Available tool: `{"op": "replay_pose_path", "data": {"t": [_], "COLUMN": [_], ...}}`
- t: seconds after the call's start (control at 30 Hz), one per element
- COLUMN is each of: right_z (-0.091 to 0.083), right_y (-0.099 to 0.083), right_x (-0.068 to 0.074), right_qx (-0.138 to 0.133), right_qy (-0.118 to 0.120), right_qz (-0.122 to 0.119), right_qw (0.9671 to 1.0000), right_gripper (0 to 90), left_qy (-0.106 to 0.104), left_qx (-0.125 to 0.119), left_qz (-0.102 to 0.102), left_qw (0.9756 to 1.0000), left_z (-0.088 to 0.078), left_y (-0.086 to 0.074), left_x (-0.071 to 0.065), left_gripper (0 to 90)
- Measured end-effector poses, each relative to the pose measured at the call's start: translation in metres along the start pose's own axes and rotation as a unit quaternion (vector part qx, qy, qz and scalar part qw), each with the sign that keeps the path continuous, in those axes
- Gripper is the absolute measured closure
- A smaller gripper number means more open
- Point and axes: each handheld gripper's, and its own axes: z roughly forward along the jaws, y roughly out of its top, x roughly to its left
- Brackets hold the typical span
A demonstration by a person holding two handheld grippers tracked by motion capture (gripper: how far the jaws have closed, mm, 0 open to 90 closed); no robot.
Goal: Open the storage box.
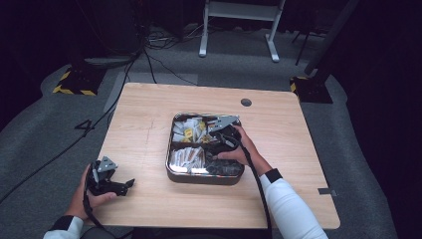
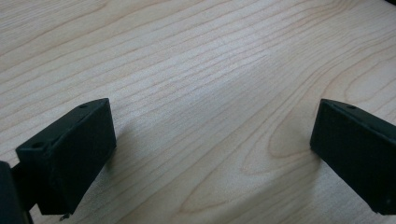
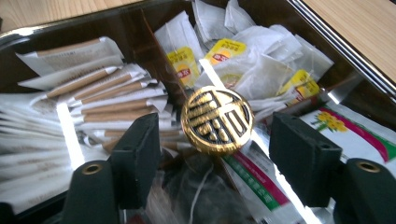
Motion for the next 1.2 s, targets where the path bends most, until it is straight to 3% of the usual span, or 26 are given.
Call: {"op": "replay_pose_path", "data": {"t": [0.27,0.4,1.2], "right_z": [0.004,0.004,-0.007], "right_y": [0.002,0.002,0.006], "right_x": [0.0,-0.001,0.007], "right_qx": [-0.009,-0.012,-0.032], "right_qy": [0.013,0.005,-0.028], "right_qz": [0.018,0.025,0.021], "right_qw": [0.9997,0.9996,0.9989], "right_gripper": [51.2,58.5,59.1], "left_qy": [0.0,0.0,0.0], "left_qx": [0.0,0.0,0.0], "left_qz": [0.0,0.0,0.0], "left_qw": [1.0,1.0,1.0], "left_z": [0.0,0.0,0.0], "left_y": [0.0,0.0,0.0], "left_x": [0.0,0.0,0.0], "left_gripper": [0.4,0.4,0.4]}}
